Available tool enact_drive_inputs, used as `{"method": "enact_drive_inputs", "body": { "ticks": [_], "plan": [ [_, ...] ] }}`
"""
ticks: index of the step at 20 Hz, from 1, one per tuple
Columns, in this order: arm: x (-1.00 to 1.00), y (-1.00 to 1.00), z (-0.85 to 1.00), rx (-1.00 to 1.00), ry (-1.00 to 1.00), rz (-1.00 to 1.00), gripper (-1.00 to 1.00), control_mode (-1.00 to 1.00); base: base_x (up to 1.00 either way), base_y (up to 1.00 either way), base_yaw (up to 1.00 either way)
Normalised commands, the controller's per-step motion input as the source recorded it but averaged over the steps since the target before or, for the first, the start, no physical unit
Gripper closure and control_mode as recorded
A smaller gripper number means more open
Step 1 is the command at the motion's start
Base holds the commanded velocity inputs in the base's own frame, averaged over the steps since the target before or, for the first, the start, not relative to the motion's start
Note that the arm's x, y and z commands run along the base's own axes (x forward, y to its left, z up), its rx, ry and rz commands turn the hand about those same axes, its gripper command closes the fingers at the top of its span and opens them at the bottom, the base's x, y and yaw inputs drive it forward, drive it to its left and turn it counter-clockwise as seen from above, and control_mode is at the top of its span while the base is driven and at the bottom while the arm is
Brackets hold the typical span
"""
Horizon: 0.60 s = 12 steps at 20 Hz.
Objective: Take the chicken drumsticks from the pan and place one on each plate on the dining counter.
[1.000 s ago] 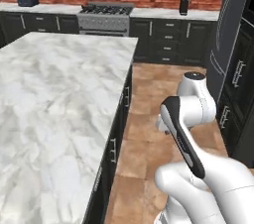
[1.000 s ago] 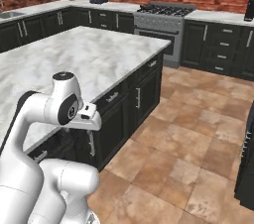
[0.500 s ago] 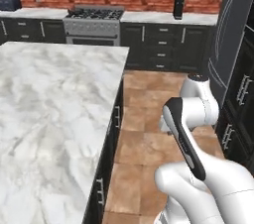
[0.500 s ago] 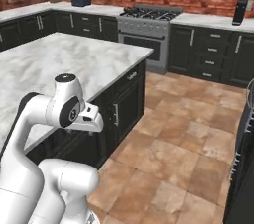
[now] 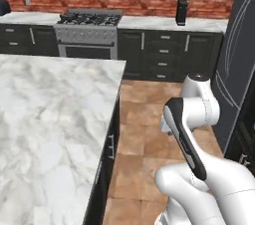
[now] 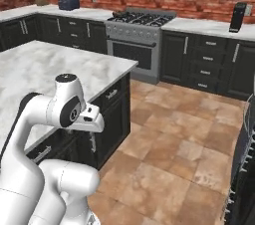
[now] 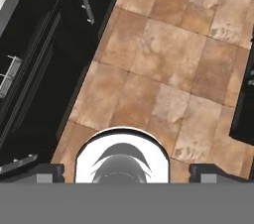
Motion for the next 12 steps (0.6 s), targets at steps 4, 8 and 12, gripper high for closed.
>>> {"method": "enact_drive_inputs", "body": {
  "ticks": [4, 8, 12],
  "plan": [
    [0.0, 0.0, 0.0, 0.0, 0.0, 0.0, -1.0, 1.0, 1.0, -0.27, 0.01],
    [0.0, 0.0, 0.0, 0.0, 0.0, 0.0, -1.0, 1.0, 1.0, -0.25, 0.01],
    [0.0, 0.0, 0.0, 0.0, 0.0, 0.0, -1.0, 1.0, 1.0, -0.25, 0.01]
  ]
}}
